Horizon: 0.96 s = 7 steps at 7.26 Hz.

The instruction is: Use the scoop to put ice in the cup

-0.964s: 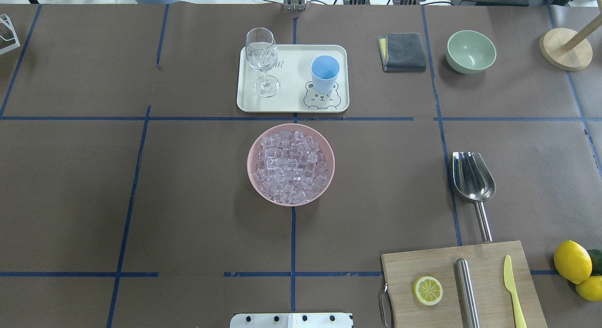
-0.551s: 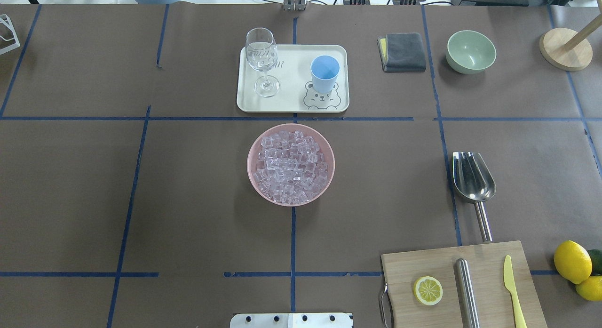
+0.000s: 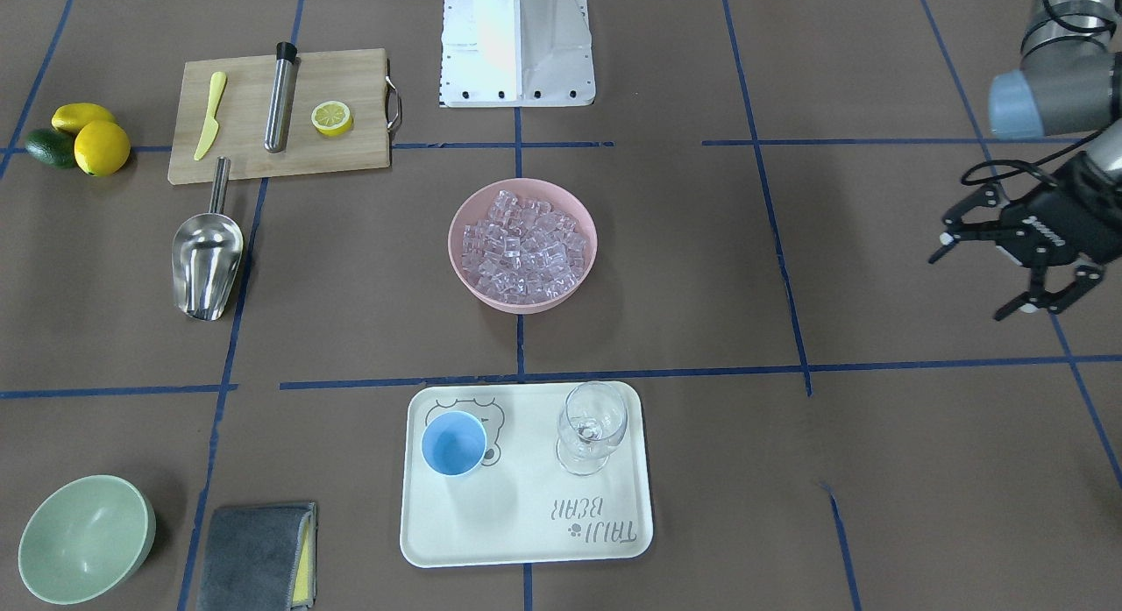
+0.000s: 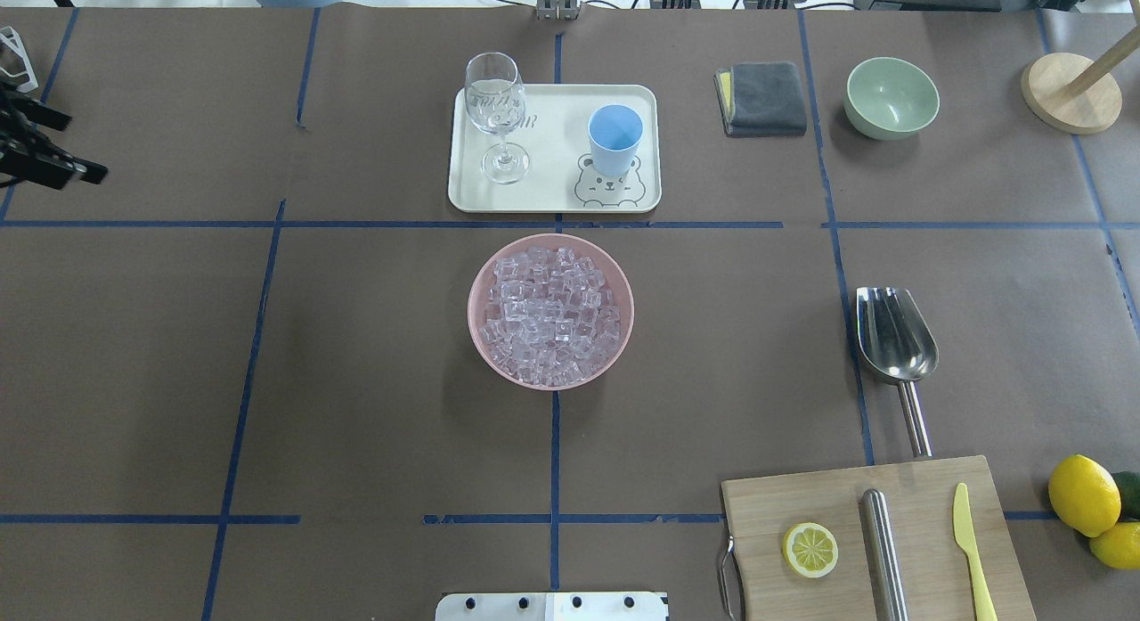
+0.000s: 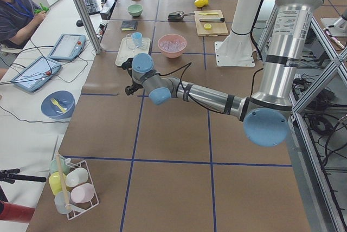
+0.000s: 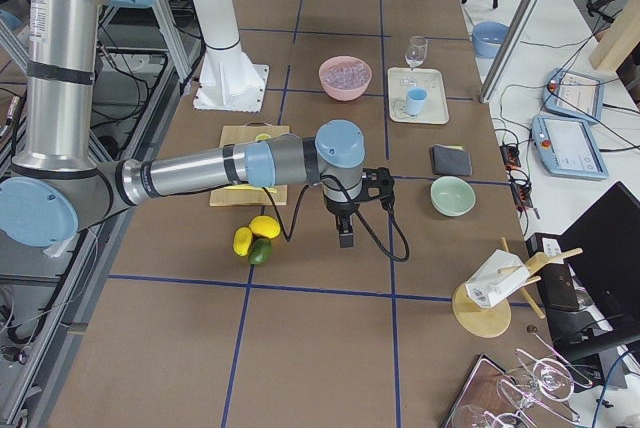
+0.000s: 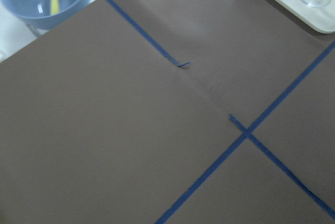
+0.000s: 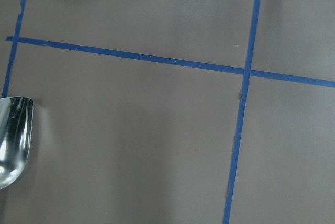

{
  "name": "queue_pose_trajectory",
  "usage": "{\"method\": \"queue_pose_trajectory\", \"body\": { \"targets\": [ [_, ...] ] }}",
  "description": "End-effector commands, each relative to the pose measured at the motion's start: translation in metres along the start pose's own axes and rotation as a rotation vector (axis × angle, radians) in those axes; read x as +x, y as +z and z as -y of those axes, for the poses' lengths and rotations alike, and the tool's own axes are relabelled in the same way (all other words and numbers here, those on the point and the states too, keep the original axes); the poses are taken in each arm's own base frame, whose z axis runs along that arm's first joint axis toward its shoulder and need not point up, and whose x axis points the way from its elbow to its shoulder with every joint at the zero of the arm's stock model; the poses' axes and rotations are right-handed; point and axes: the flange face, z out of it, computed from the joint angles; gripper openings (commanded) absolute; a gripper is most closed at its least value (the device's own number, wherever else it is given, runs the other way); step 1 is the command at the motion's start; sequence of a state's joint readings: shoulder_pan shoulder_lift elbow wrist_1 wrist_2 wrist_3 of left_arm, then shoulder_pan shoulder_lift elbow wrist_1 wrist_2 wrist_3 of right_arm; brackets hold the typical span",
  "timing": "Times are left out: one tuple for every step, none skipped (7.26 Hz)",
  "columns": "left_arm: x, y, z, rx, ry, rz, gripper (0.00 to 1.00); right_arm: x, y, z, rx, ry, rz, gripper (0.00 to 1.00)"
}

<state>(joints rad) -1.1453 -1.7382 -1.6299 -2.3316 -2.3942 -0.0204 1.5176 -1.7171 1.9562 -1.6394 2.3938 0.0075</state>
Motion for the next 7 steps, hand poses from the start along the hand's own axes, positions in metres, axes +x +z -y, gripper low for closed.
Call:
{"method": "queue_pose_trajectory", "body": {
  "targets": [
    [0.056,0.051,0.015,0.024,0.117,-0.116,1.00,-0.017,-0.001,0.002,0.000,-0.038,0.004,1.00],
    [0.076,0.065,0.017,0.048,0.169,-0.156,1.00,-0.035,0.010,0.006,-0.011,-0.097,0.011,1.00],
    [0.097,0.087,0.021,0.062,0.218,-0.198,1.00,-0.053,0.018,0.012,0.020,-0.186,0.018,1.00],
    [0.124,0.118,0.040,0.097,0.273,-0.167,1.00,-0.058,0.019,0.012,0.025,-0.158,0.028,1.00],
    [0.171,0.161,0.058,0.123,0.326,-0.132,1.00,-0.074,0.028,0.015,0.032,-0.133,0.037,1.00],
    [0.216,0.196,0.067,0.117,0.362,-0.189,1.00,-0.091,0.040,0.016,0.021,-0.082,0.051,1.00],
    [0.231,0.217,0.087,0.120,0.377,-0.210,1.00,-0.113,0.044,0.028,0.020,-0.038,0.060,1.00]
  ]
}}
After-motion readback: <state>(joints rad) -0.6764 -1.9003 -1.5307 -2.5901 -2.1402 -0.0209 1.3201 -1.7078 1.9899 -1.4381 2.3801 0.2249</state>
